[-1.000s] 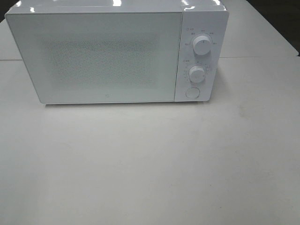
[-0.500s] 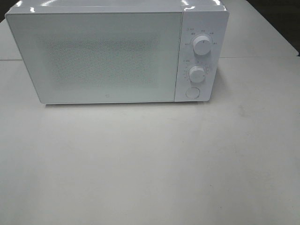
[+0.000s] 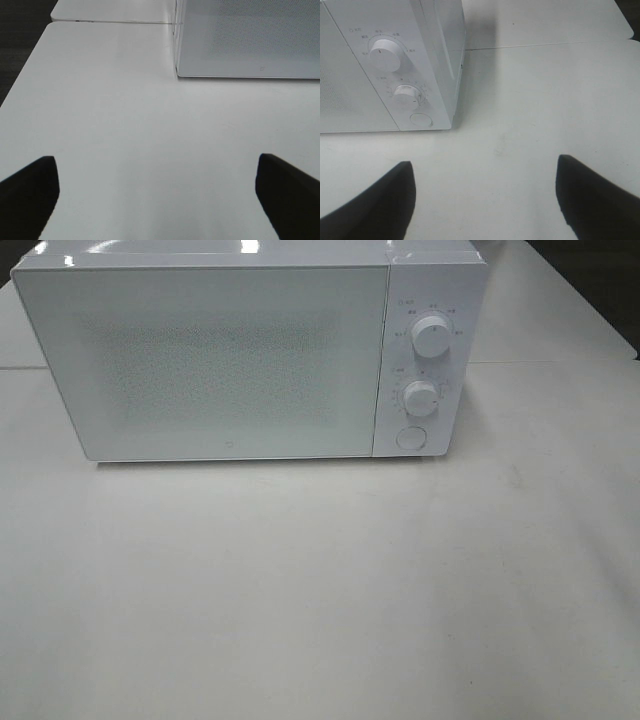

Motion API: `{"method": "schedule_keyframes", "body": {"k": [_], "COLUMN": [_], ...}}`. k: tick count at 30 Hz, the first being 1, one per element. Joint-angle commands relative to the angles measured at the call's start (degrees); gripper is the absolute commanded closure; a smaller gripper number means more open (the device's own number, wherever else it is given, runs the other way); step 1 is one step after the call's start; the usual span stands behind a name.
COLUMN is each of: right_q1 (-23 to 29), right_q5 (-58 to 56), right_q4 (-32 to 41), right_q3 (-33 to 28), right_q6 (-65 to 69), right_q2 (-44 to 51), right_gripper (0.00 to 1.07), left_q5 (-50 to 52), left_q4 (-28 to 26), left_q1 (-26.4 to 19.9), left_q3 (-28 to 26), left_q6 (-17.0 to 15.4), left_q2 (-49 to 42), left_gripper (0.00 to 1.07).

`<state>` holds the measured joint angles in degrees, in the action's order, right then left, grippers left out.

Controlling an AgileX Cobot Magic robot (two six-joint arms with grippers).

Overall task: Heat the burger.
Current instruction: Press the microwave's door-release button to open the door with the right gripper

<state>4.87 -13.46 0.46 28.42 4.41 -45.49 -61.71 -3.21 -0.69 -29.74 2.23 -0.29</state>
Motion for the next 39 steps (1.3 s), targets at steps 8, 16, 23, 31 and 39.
{"method": "schedule_keyframes", "body": {"k": [8, 16, 23, 31, 39], "right_q1": [-0.2, 0.0, 0.2, 10.0, 24.4], "right_q5": [17.2, 33.6, 46.9, 56.5, 66.9], "right_q4": [0.2, 0.1, 0.7, 14.6, 31.4], "right_q3": [0.0, -1.2, -5.1, -7.5, -7.4], "right_q6": [-0.5, -0.6, -1.7, -14.3, -20.3], "right_q2": [-13.6, -22.9, -29.2, -37.0, -44.1], "right_gripper": [0.32, 0.32, 0.32, 0.32, 0.32], "left_q5": [0.5, 0.5, 0.5, 0.5, 0.5], "left_q4": [-0.5, -0.5, -0.5, -0.5, -0.5], "left_q1": [-0.2, -0.2, -0.2, -0.2, -0.2], "left_q3": [0.2, 0.2, 0.2, 0.2, 0.2], "left_q6": [0.2, 0.2, 0.2, 0.2, 0.2], "left_q2": [-0.9, -0.9, -0.9, -0.9, -0.9], "left_gripper": [0.06, 0.06, 0.06, 0.06, 0.06]}}
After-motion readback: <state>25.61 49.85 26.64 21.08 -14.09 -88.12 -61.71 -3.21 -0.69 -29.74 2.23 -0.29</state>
